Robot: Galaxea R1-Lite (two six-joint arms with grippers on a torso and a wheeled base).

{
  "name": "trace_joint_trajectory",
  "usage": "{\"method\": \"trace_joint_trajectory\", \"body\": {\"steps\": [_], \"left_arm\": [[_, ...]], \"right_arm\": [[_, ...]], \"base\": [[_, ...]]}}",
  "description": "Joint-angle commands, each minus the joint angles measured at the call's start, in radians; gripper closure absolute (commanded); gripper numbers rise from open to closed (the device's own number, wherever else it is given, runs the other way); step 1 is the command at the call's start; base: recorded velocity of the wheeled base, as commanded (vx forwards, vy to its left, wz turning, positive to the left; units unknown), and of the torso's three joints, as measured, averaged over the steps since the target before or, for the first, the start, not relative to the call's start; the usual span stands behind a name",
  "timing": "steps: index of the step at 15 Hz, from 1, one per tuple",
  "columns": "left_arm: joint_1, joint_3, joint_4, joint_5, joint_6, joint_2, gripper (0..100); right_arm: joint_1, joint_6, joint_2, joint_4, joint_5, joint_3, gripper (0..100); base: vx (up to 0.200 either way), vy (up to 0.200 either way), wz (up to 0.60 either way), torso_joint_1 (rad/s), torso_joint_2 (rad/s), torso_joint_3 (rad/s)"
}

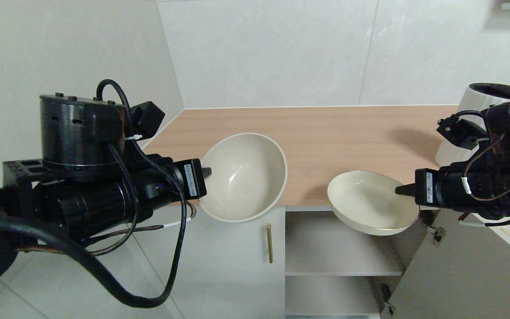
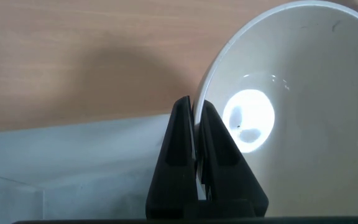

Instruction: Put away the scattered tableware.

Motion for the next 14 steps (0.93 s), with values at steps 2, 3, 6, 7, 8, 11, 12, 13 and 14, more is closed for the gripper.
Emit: {"method": "trace_joint_trajectory", "body": {"steps": [2, 3, 6, 7, 8, 11, 12, 13, 14], "left_arm": [[-0.004, 0.0, -0.003, 0.002, -0.001, 0.045, 100], [-0.008, 0.0, -0.003, 0.002, -0.001, 0.049, 100], [-0.008, 0.0, -0.003, 0.0, -0.001, 0.051, 100], [-0.008, 0.002, -0.003, 0.0, -0.001, 0.054, 100], [-0.008, 0.002, -0.003, 0.0, 0.0, 0.06, 100], [-0.008, 0.0, -0.003, 0.0, -0.001, 0.064, 100], [-0.008, 0.0, -0.003, 0.0, -0.001, 0.066, 100], [-0.008, 0.0, -0.003, 0.0, -0.001, 0.069, 100], [-0.008, 0.0, -0.003, 0.0, -0.001, 0.071, 100]], "right_arm": [[-0.019, -0.002, -0.006, 0.006, 0.0, 0.007, 100], [-0.019, -0.002, 0.005, 0.003, -0.003, 0.009, 100], [-0.022, -0.004, 0.034, -0.004, -0.009, 0.021, 100], [-0.022, -0.019, 0.043, -0.006, -0.011, 0.022, 100], [-0.022, -0.045, 0.054, -0.006, -0.014, 0.029, 100], [-0.033, -0.062, 0.077, -0.007, -0.02, 0.036, 100], [-0.034, -0.062, 0.088, -0.024, -0.02, 0.041, 100], [-0.034, -0.062, 0.091, -0.05, -0.019, 0.056, 100], [-0.033, -0.067, 0.094, -0.08, -0.019, 0.072, 100]], "base": [[-0.2, 0.0, 0.0, 0.005, 0.0, 0.0], [0.0, 0.0, 0.0, 0.0, 0.0, 0.0], [0.0, 0.0, 0.0, 0.0, 0.0, 0.0], [0.0, 0.0, 0.0, 0.0, 0.0, 0.0], [0.0, 0.0, 0.0, 0.0, 0.0, 0.0], [0.0, 0.0, 0.0, 0.0, 0.0, 0.0], [0.0, 0.0, 0.0, 0.0, 0.0, 0.0], [0.0, 0.0, 0.0, 0.0, 0.0, 0.0], [0.0, 0.0, 0.0, 0.0, 0.0, 0.0]]}}
